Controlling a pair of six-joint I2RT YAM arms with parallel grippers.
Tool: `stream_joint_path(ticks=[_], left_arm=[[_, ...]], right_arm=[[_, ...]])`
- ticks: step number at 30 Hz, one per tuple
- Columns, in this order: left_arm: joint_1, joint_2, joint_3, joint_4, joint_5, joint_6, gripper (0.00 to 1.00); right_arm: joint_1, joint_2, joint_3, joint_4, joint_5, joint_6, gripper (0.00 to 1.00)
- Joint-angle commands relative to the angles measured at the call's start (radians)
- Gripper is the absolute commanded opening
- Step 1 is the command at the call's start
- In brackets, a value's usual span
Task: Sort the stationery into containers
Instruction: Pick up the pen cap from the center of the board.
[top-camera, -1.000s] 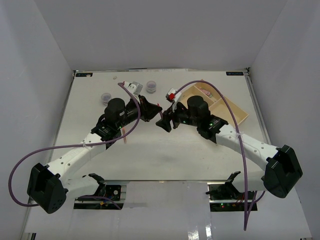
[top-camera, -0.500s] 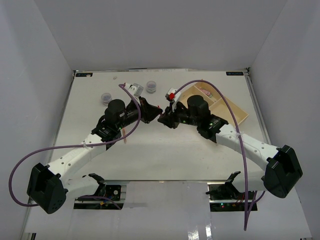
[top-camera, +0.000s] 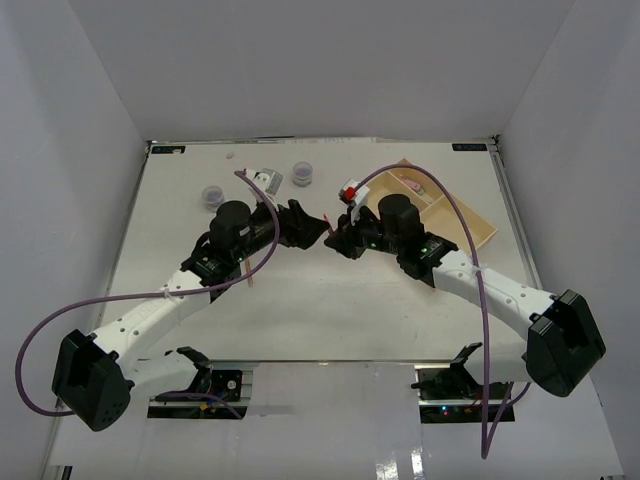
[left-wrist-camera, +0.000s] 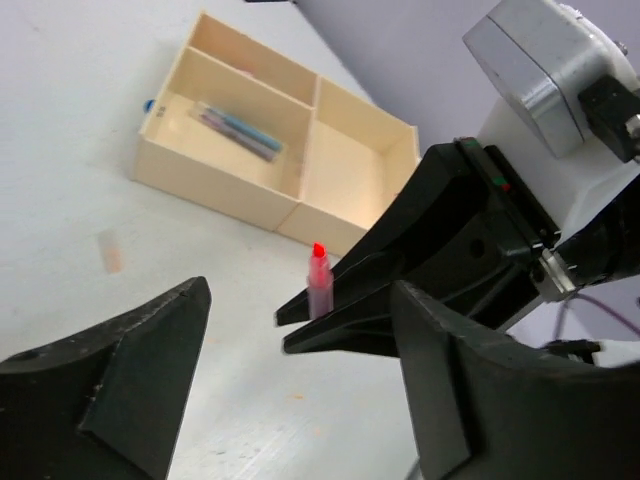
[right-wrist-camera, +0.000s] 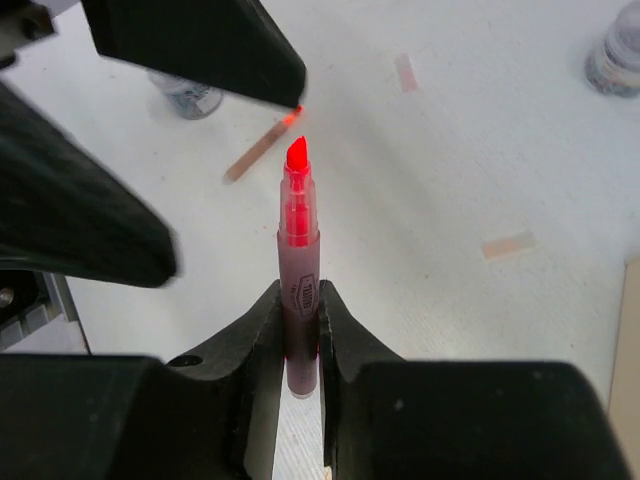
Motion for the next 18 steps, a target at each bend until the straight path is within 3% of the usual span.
stream_joint_path(ticks=[1,3,9,12,16,18], left_arm=[[-0.003,-0.046,0.036,-0.085,-0.134,0.023,0.92],[-0.003,-0.05,0.053,-0.159,-0.233,0.052,0.98],[0.036,0.019,0.125,-0.364,-0.488,0.117,0.98],[0.099,0.12,0.183,-0.459,-0.512,0.114,0.94],[0.237,0.252,0.239,-0.551,-0.435,-0.018,0.88],[0.248,0.338,0.292,-0.581,-0.458,-0.087,0.86]], right_arm=[[-0.037,-0.029,-0.049,0.011,0.062,0.044,0.08],[-0.066,-0.041,-0.064,-0.017,0.085,0.054,0.08],[-0.097,-0.086,-0.116,-0.06,0.14,0.048,0.08],[-0.097,-0.101,-0.132,-0.064,0.142,0.038,0.08],[-0.097,-0.115,-0.15,-0.061,0.132,0.031,0.08],[-0.097,-0.126,-0.161,-0.06,0.131,0.025,0.08]])
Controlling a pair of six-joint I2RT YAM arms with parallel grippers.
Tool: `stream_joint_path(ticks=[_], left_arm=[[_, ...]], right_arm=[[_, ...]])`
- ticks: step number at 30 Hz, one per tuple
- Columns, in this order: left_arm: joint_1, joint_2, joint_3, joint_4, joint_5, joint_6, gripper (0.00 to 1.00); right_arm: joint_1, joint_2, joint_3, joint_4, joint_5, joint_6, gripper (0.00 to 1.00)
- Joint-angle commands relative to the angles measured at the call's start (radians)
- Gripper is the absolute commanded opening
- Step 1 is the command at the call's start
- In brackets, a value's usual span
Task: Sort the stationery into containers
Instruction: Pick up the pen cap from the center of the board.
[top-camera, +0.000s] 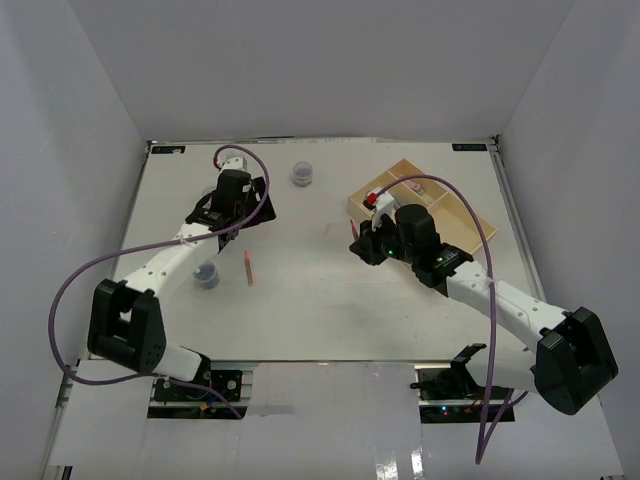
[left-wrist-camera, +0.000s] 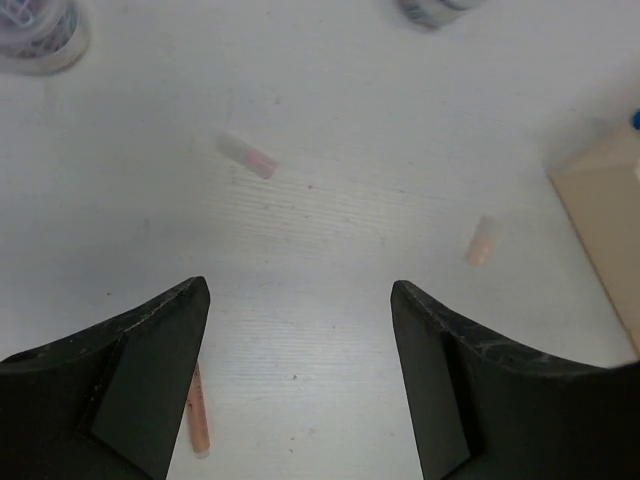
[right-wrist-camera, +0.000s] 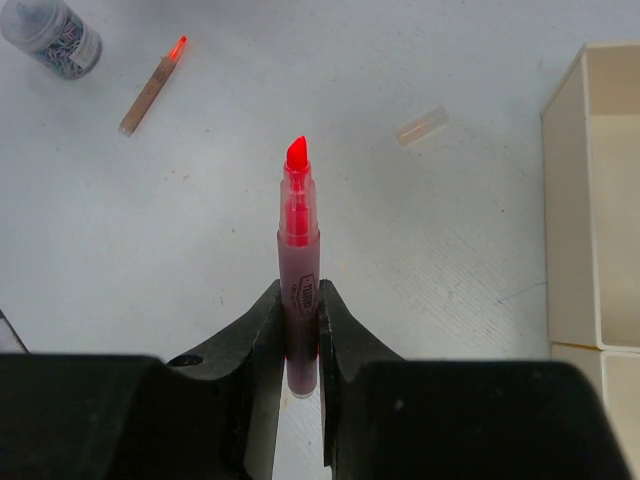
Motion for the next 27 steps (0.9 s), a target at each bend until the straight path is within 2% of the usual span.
stream_joint_path(ticks=[1,4,5,7,14,27], left_arm=[[0.032,0.105,0.091,-0.155,-0.043,-0.123,0.83],[0.036,0.241,0.211,-0.256,-0.097,-0.211,0.72],[0.036,0.275,0.245,-0.283,-0.121,-0.232,0.65],[0.041,0.371,0.337,-0.361,-0.143,-0.293,0.62],[0.066,0.571,0.529,-0.51,-0.16,-0.442,0.62],[0.122,0.714,0.669,-0.583,-0.137,-0.587,0.6]], right_arm=[[0.002,-0.033,-0.024,0.016,0.007,-0.02,0.08],[0.001,-0.044,-0.036,0.018,0.008,-0.029,0.08],[0.001,-0.044,-0.038,0.018,0.007,-0.03,0.08],[0.001,-0.047,-0.046,0.019,-0.001,-0.035,0.08],[0.001,-0.07,-0.081,0.051,-0.036,-0.035,0.08],[-0.001,-0.116,-0.134,0.088,-0.058,-0.041,0.08]])
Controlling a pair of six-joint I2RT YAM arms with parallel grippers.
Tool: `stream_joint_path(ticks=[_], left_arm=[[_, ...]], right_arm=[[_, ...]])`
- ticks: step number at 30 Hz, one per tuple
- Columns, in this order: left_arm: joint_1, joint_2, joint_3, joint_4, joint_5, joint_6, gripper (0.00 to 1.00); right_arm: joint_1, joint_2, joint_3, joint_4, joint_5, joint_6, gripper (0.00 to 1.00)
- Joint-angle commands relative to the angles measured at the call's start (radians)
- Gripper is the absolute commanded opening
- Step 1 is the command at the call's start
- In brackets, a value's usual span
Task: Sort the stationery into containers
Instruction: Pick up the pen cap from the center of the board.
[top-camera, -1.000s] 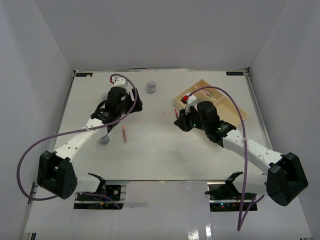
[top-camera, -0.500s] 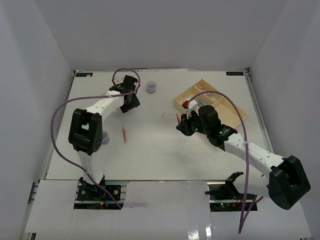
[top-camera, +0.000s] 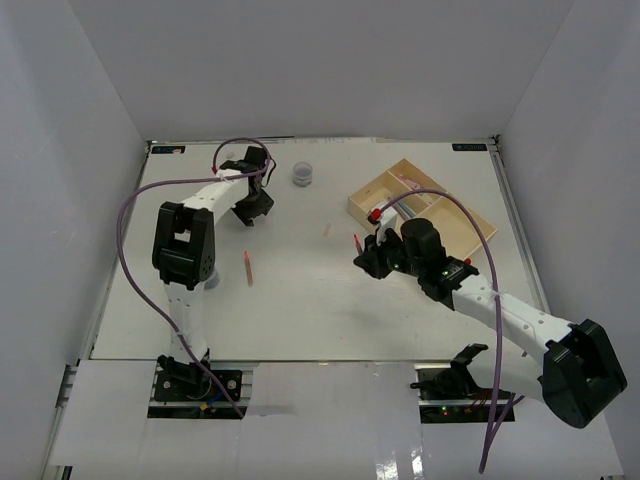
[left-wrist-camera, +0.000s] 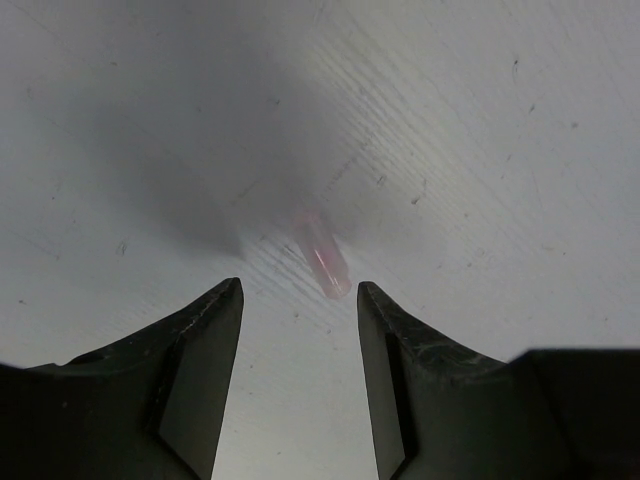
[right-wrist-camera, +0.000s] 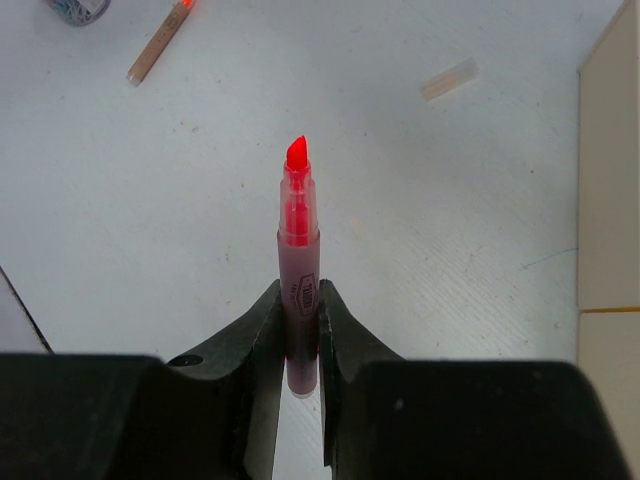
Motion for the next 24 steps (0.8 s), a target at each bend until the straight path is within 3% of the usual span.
stream_joint_path(ticks=[1,17,24], left_arm=[[0.021,0.009,0.06,-0.04,-0.007,-0.05,0.6],[0.042,0.116,0.166,-0.074,0.059,-0.07,0.56],[0.042,0.123,0.162,-0.074,0.065,-0.069,0.47]], right_arm=[[0.001,-0.047,-0.012,0.06,-0.014,-0.02,0.08],[-0.001,-0.07,-0.043,0.077,-0.007,-0.021,0.08],[-0.001,-0.076,-0.046,0.077,0.005,-0.023,0.08]])
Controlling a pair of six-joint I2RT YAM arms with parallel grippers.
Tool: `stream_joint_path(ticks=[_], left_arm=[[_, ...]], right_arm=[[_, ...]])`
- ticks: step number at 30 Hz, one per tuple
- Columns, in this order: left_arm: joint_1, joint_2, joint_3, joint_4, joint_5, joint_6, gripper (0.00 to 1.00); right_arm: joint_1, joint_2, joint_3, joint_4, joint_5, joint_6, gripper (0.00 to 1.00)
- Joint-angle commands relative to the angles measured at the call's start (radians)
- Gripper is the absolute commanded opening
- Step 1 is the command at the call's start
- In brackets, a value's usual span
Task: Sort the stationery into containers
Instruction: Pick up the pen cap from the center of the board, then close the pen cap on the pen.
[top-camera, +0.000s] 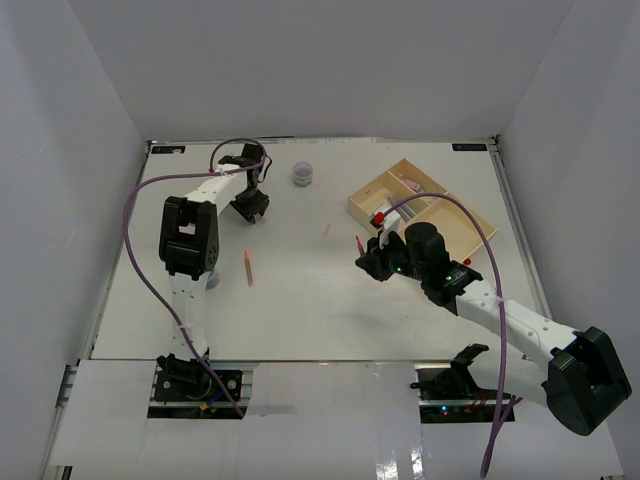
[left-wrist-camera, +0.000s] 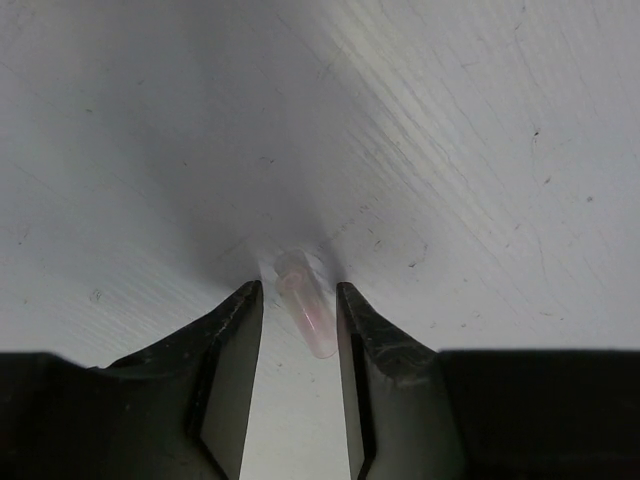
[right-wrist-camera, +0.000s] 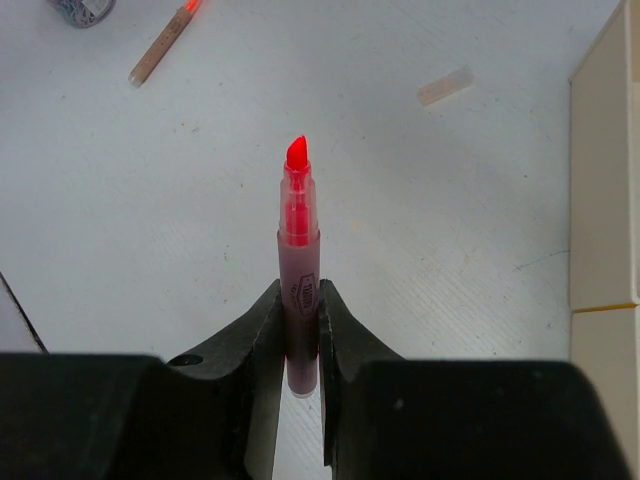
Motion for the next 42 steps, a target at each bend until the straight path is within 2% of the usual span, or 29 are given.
stream_joint_path(ticks=[1,12,19,21,24,28,29,30,31,34,38,42], left_arm=[[0.003,-0.016,0.01,-0.001,0.019,-0.02,0.45],[0.003,-0.072,-0.089,0.041,0.036,-0.01,0.19],[0.0,-0.249,-0.2,0.146,0.107,0.066,0.03],[-0.002,-0.357,-0.263,0.227,0.146,0.098,0.0],[-0.008,-0.511,-0.368,0.388,0.238,0.177,0.0],[-0.008,-0.715,-0.539,0.638,0.4,0.279,0.0],[-0.01,-0.754,-0.575,0.759,0.438,0.318,0.0],[-0.01,-0.826,-0.647,0.813,0.467,0.333,0.0],[-0.01,-0.86,-0.678,0.922,0.535,0.352,0.0],[-0.01,-0.967,-0.773,1.11,0.67,0.437,0.0],[-0.016,-1.047,-0.869,1.277,0.818,0.473,0.0],[-0.036,-1.105,-0.979,1.419,0.892,0.474,0.0]], right_arm=[[0.001,-0.024,-0.003,0.047,0.002,-0.008,0.08],[-0.001,-0.022,0.017,0.023,-0.028,-0.011,0.08],[0.007,-0.016,0.055,-0.008,-0.111,-0.011,0.08],[0.018,-0.004,0.072,-0.012,-0.134,0.0,0.08],[0.036,0.017,0.112,-0.015,-0.153,0.017,0.08],[0.064,0.054,0.17,-0.011,-0.165,0.041,0.08],[0.074,0.074,0.182,-0.009,-0.167,0.044,0.08],[0.082,0.086,0.208,-0.009,-0.165,0.052,0.08],[0.09,0.112,0.224,-0.009,-0.164,0.055,0.08],[0.125,0.166,0.288,-0.011,-0.151,0.055,0.08],[0.173,0.226,0.348,0.032,-0.156,0.078,0.08],[0.208,0.272,0.391,0.078,-0.162,0.095,0.08]])
